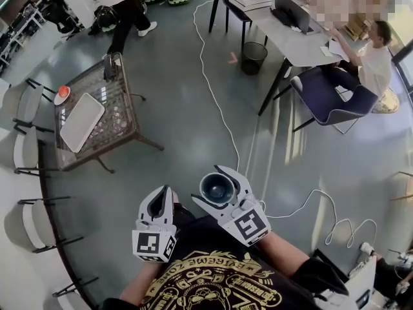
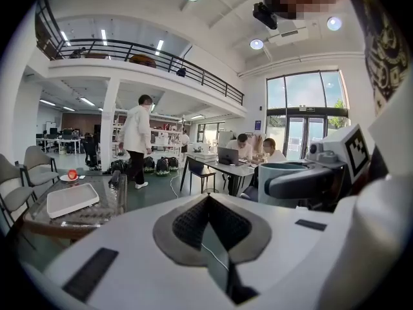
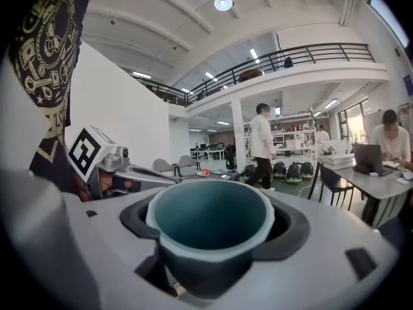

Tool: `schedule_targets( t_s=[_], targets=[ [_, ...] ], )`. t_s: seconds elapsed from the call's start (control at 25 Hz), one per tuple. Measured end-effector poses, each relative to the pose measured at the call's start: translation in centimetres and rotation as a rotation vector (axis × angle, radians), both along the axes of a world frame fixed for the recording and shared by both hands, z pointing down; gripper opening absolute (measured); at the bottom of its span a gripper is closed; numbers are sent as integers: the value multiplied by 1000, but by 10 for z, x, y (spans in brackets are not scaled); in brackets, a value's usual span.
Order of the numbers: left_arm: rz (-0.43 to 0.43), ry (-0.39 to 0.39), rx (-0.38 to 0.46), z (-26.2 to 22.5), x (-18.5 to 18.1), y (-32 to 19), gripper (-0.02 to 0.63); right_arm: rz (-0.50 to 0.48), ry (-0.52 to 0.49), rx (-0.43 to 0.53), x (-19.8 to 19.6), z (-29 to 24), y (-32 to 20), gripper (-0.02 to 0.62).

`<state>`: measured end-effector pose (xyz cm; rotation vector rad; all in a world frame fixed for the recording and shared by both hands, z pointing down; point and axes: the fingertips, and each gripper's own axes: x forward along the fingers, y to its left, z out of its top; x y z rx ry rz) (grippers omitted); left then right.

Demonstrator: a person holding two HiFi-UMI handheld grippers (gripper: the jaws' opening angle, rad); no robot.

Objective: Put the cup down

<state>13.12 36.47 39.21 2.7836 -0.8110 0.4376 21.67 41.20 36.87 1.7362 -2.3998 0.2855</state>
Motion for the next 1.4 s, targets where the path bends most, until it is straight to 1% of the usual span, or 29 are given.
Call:
schedule_targets(
  t_s=[0.48, 0.72, 0.92, 1.16, 1.4],
  targets=[
    [9, 13, -11, 1, 1, -1, 6, 7, -15, 11, -2, -5, 1, 373],
    [-12, 16, -13, 1, -8, -10, 6, -3, -7, 20, -7, -7, -8, 373],
    [-28, 18, -14, -3, -19, -26, 6, -8, -24, 34, -18, -16, -26, 373],
    [-47, 21, -15, -6, -41, -53, 6, -9, -39, 35, -39, -21, -53, 373],
    [-67, 31, -13, -8, -56, -80, 6, -16, -32, 33, -52, -25, -82, 373]
  ],
)
